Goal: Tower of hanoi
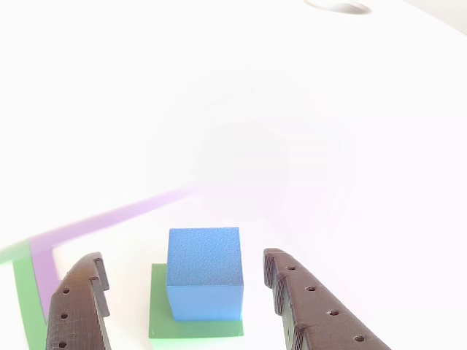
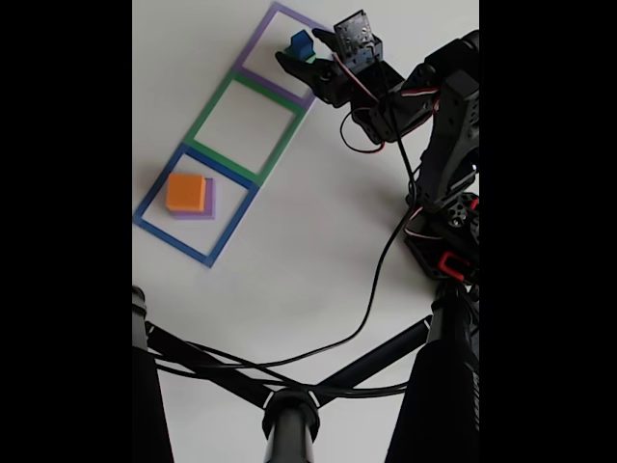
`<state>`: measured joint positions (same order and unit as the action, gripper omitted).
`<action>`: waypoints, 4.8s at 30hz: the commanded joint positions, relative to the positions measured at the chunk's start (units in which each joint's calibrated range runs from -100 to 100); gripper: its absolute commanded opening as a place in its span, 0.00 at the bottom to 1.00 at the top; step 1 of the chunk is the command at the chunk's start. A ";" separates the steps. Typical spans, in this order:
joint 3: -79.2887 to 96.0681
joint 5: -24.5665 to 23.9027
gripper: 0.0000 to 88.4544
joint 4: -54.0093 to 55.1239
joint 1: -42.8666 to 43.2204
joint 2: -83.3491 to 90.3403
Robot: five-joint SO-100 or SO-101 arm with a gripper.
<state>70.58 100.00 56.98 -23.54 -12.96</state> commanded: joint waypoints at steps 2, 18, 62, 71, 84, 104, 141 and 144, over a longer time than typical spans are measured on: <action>-1.67 0.00 0.23 2.05 0.81 -0.16; -1.86 0.00 0.12 3.34 1.77 -1.78; -40.40 0.00 0.02 -115.12 11.84 57.25; -66.04 0.00 0.02 -140.22 19.32 54.10; -60.67 0.00 0.01 -135.12 26.03 53.53; 2.05 0.00 0.02 -52.85 22.39 45.46; 2.05 0.00 0.13 11.03 22.96 -8.56; 1.42 0.00 0.17 11.11 22.67 -9.12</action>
<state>73.46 100.00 66.69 -1.02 -22.33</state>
